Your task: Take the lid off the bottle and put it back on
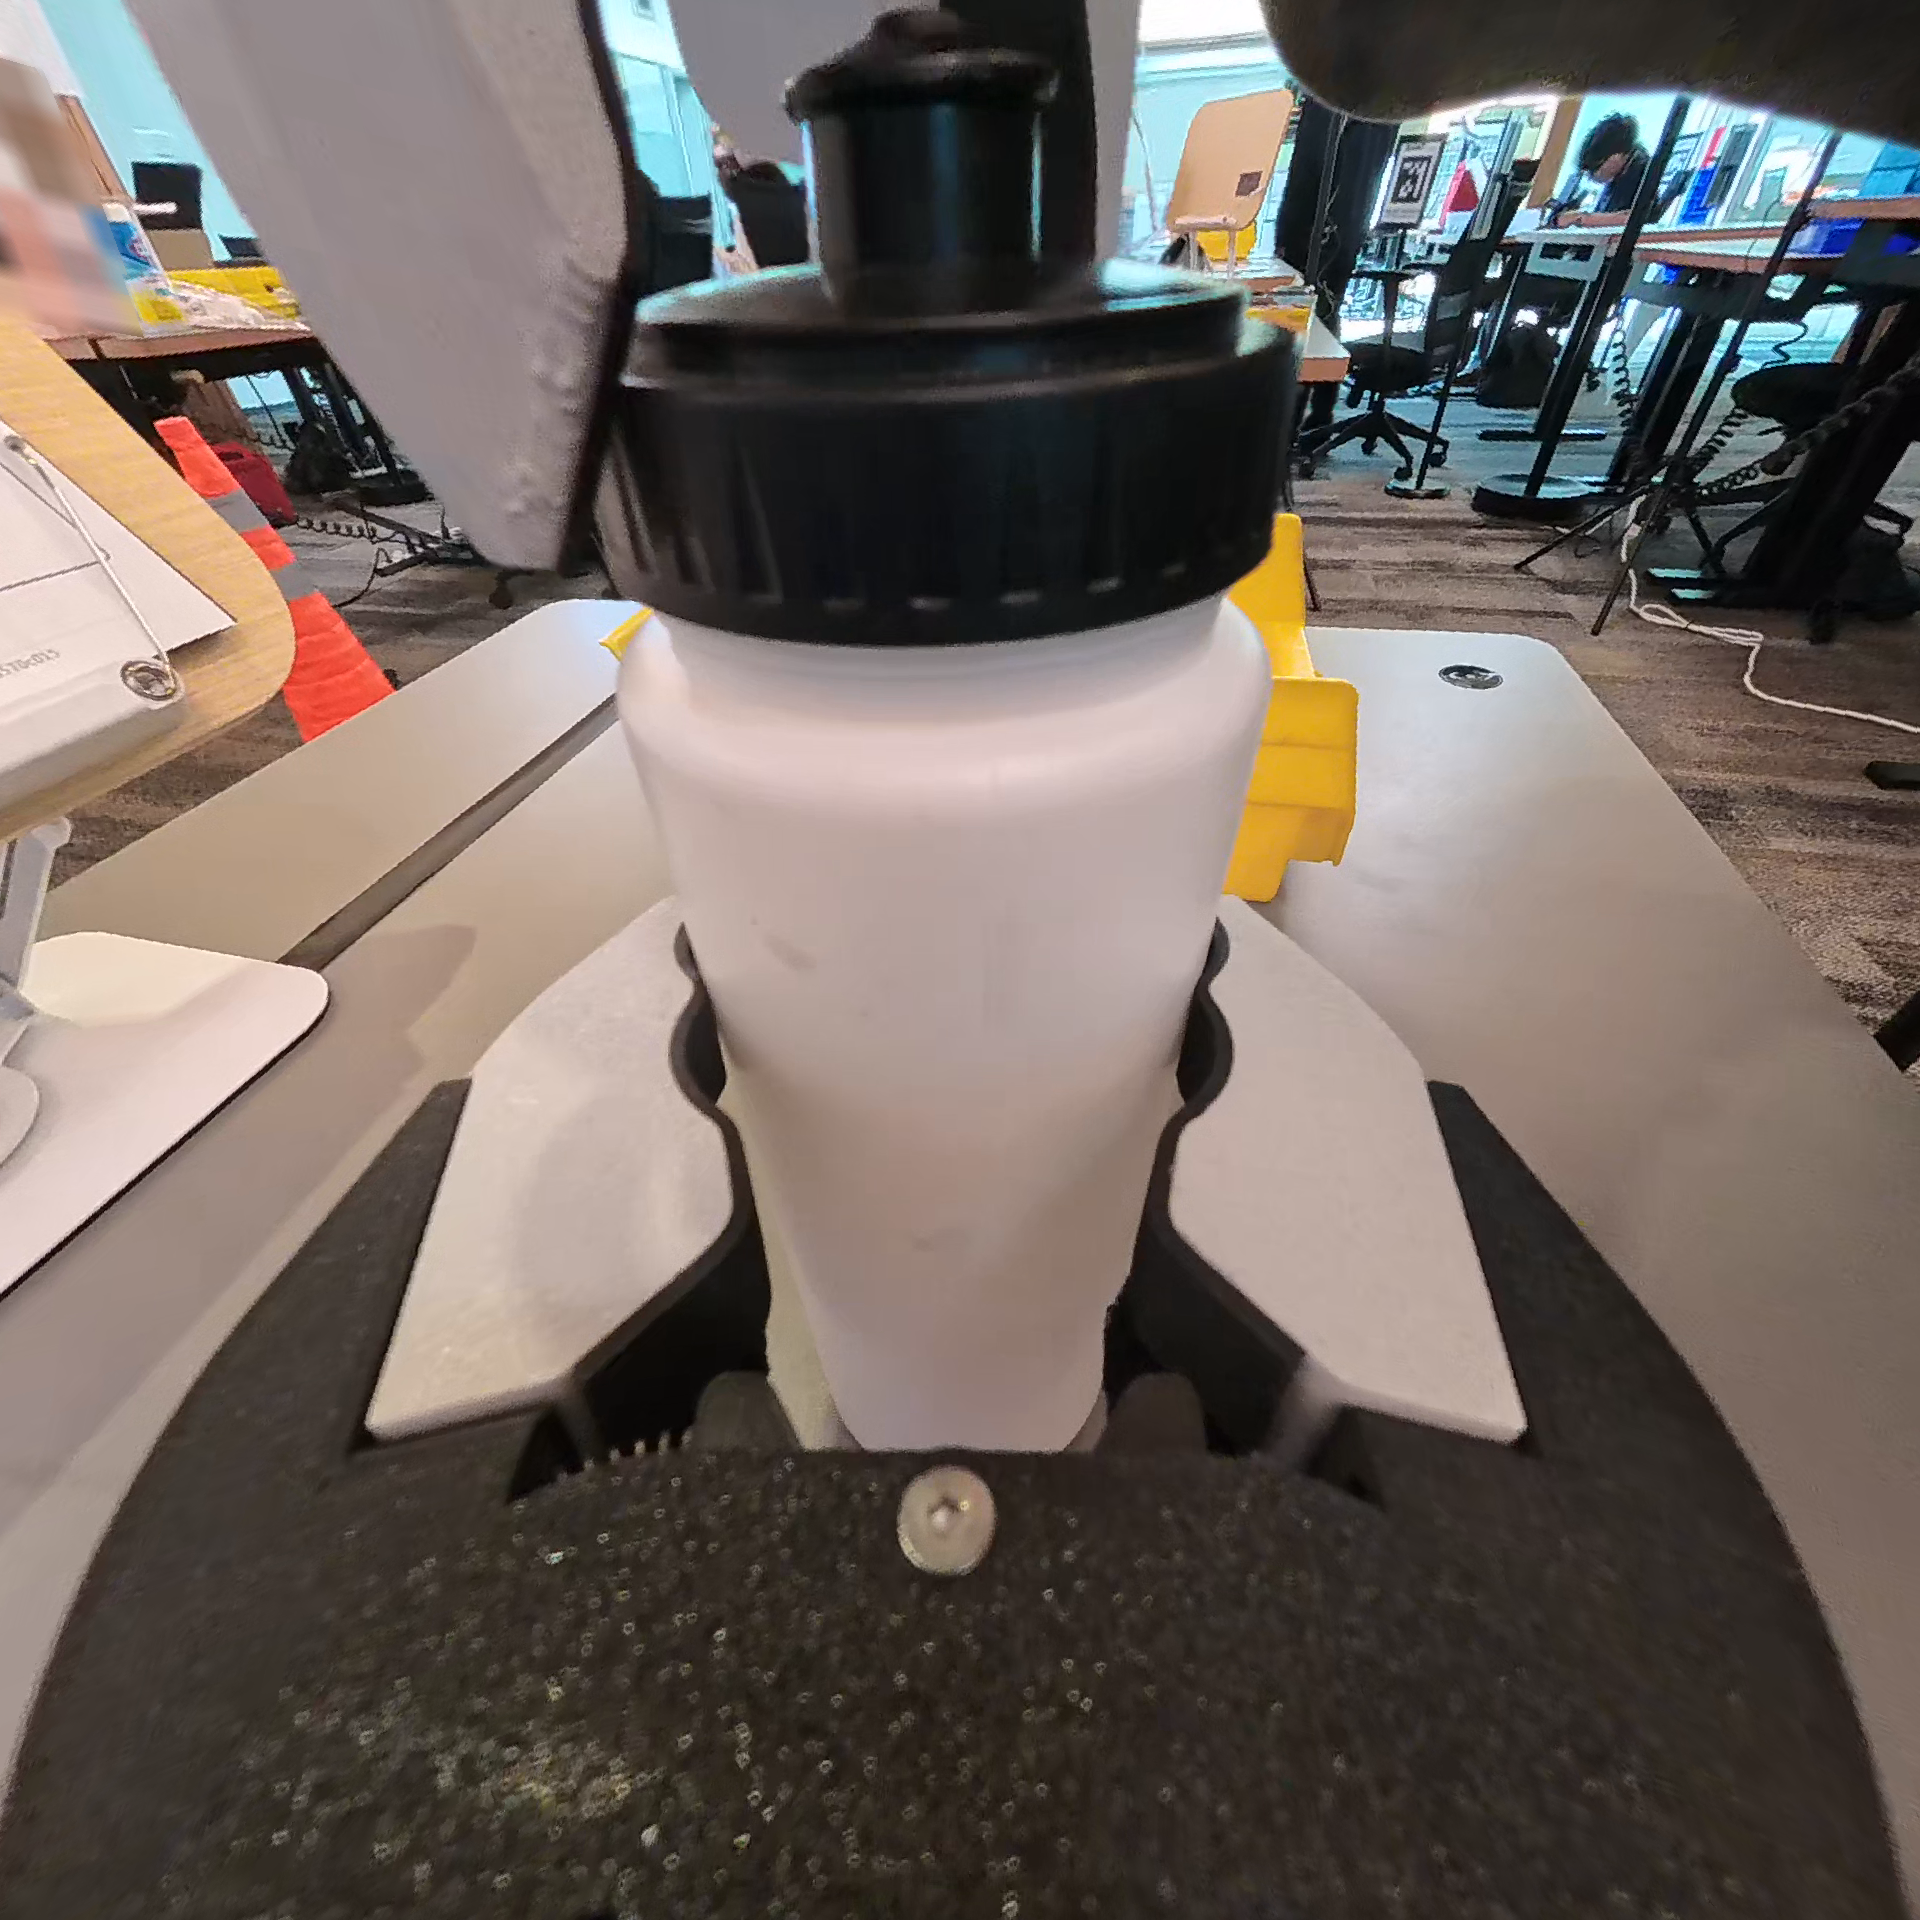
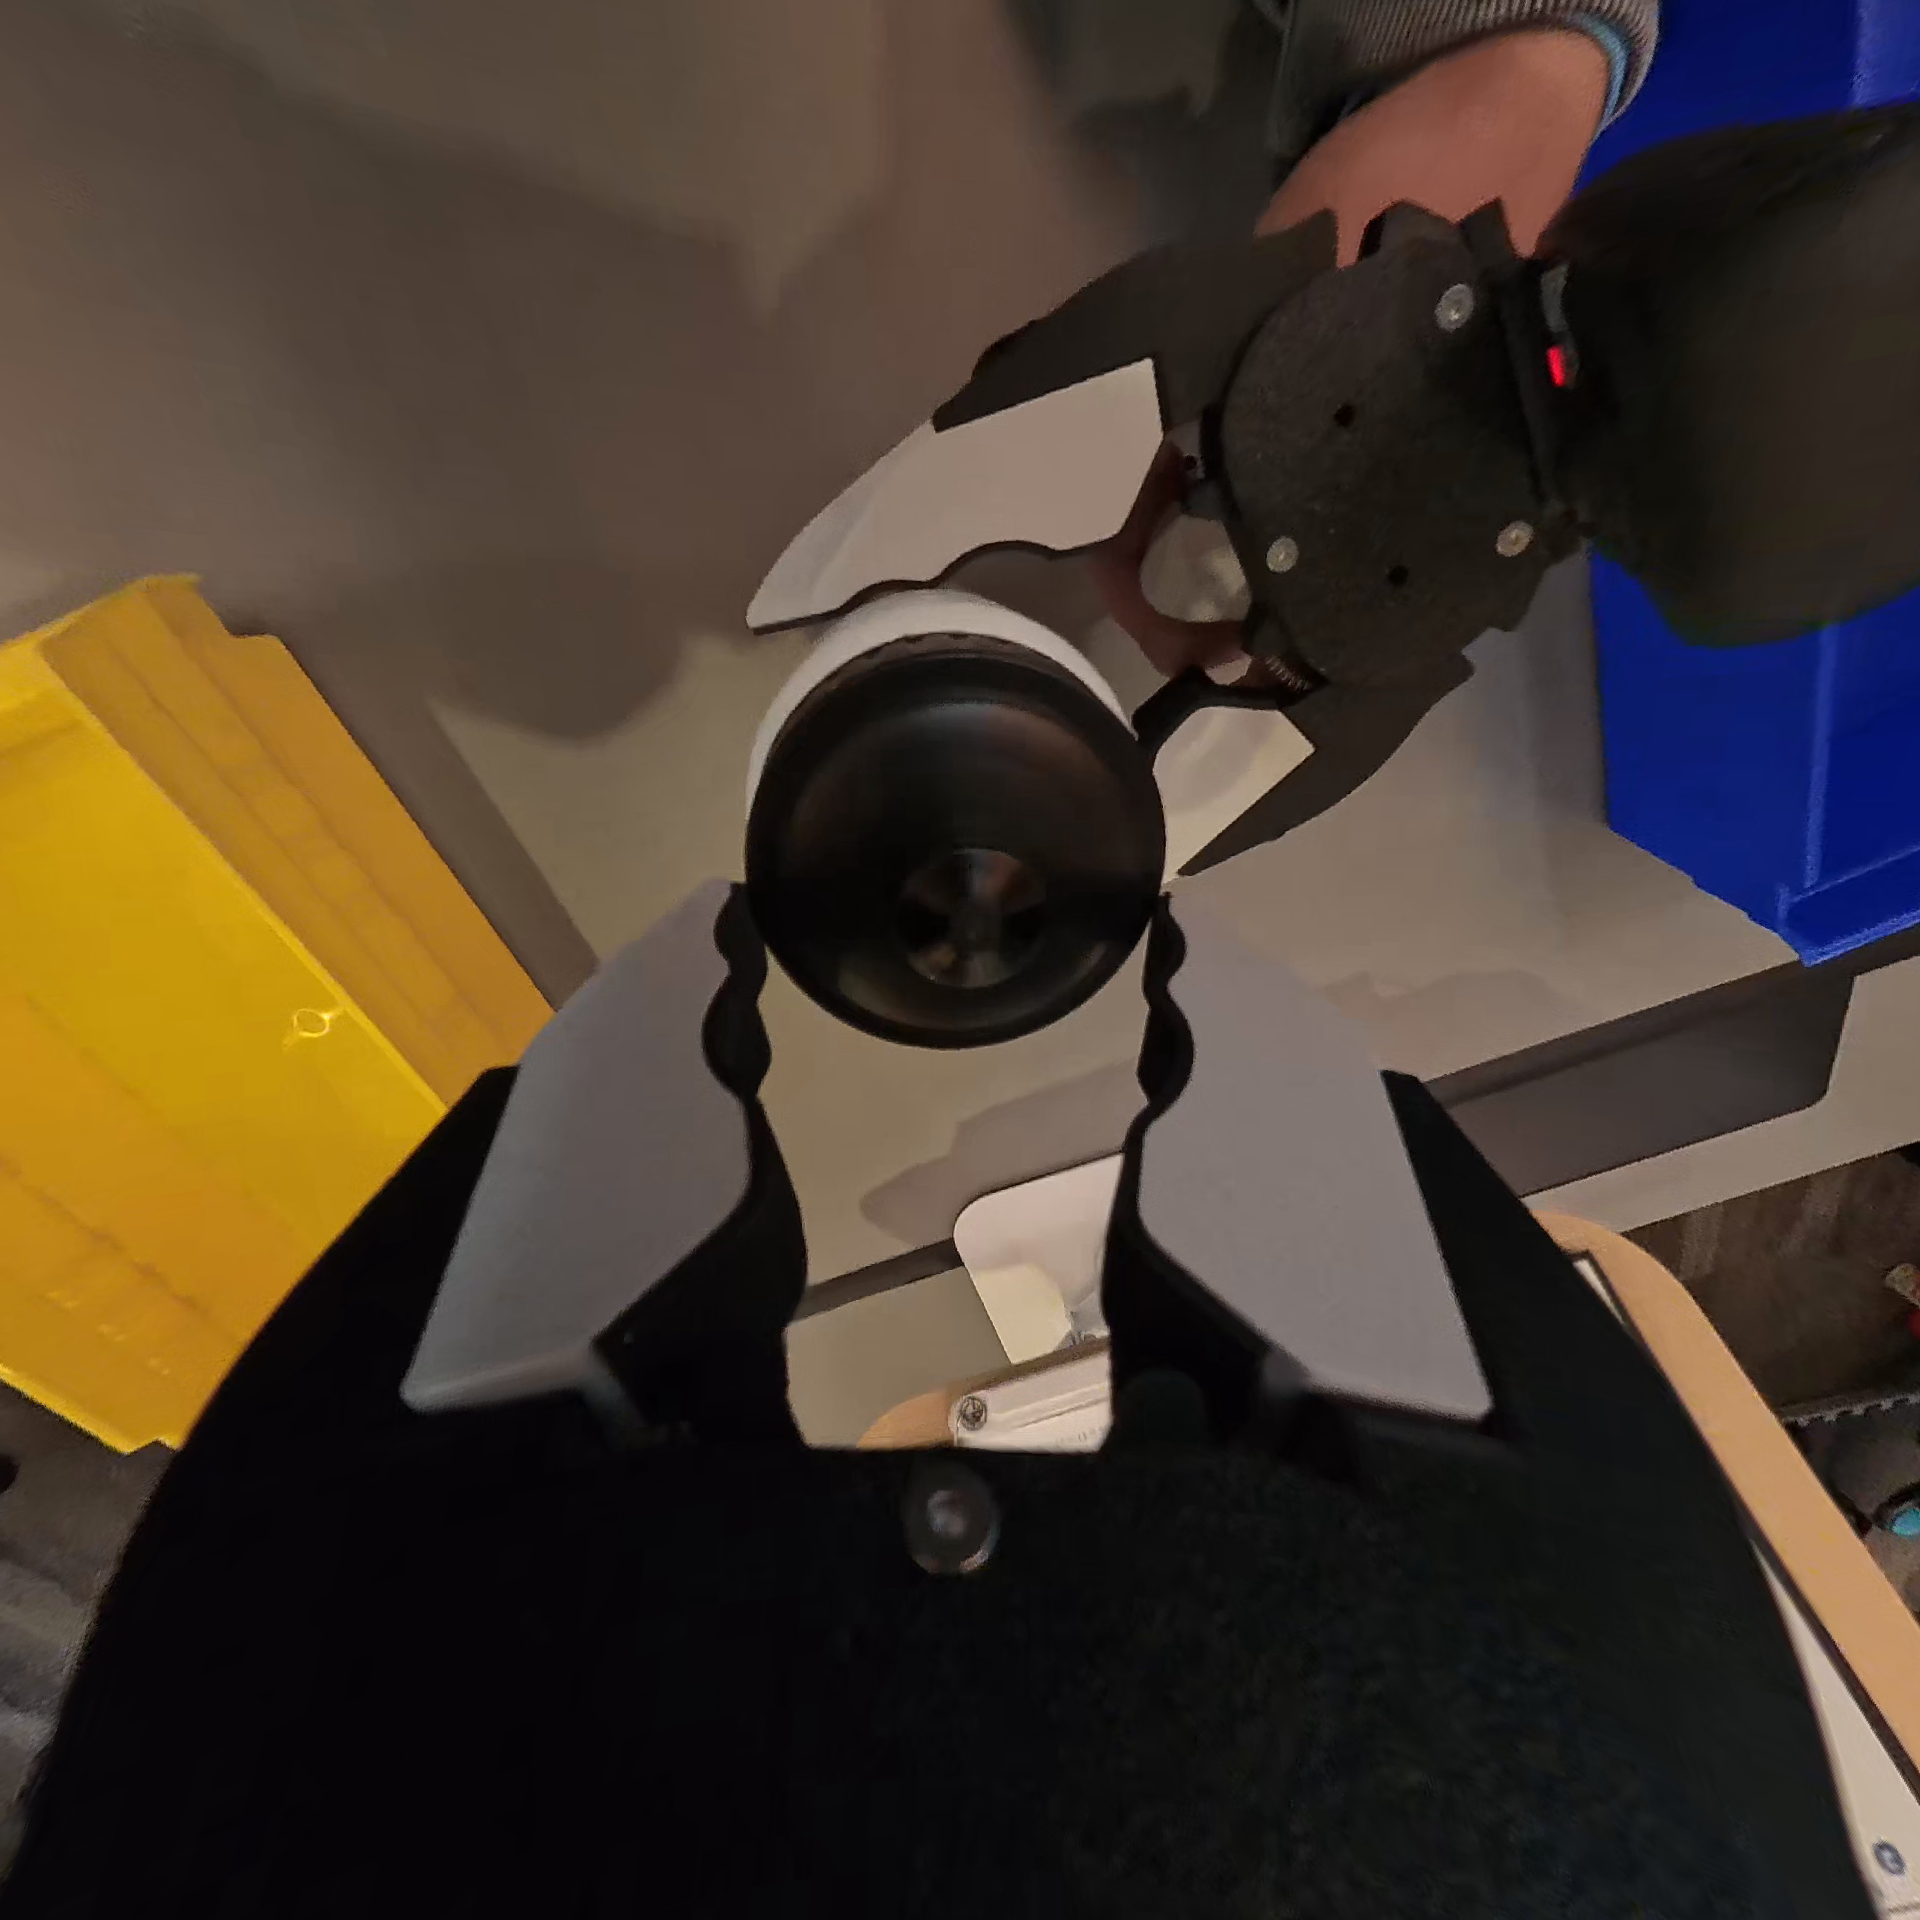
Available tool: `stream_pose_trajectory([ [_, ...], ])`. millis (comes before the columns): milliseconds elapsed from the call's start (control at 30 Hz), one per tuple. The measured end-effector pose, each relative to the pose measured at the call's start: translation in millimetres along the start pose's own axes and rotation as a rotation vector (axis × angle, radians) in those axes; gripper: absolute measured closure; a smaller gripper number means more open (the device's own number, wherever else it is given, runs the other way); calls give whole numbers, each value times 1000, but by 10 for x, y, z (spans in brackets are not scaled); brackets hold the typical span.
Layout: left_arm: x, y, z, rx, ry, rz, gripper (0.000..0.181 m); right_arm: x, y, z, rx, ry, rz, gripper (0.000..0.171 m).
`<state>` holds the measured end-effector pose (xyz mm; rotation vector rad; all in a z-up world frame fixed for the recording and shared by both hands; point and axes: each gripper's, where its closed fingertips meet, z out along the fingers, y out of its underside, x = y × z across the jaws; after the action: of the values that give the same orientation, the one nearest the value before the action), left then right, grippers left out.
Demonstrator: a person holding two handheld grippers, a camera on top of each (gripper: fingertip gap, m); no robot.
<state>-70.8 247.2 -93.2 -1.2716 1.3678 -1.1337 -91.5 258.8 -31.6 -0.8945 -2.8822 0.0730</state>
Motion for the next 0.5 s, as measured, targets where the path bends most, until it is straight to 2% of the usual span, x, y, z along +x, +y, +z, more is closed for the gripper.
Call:
stream_pose_trajectory([
  [100, -13, 2, 0, -2, -2, -13, 95, 4, 41, -6, -58, -13, 48, 101],
  [233, -17, 0, 4, 0, -13, -17, 95, -36, 51, -20, -105, -40, 243, 101],
  [500, -100, -5, -6, 10, -60, -62, 95, -79, 75, -18, -198, -40, 880, 102],
])
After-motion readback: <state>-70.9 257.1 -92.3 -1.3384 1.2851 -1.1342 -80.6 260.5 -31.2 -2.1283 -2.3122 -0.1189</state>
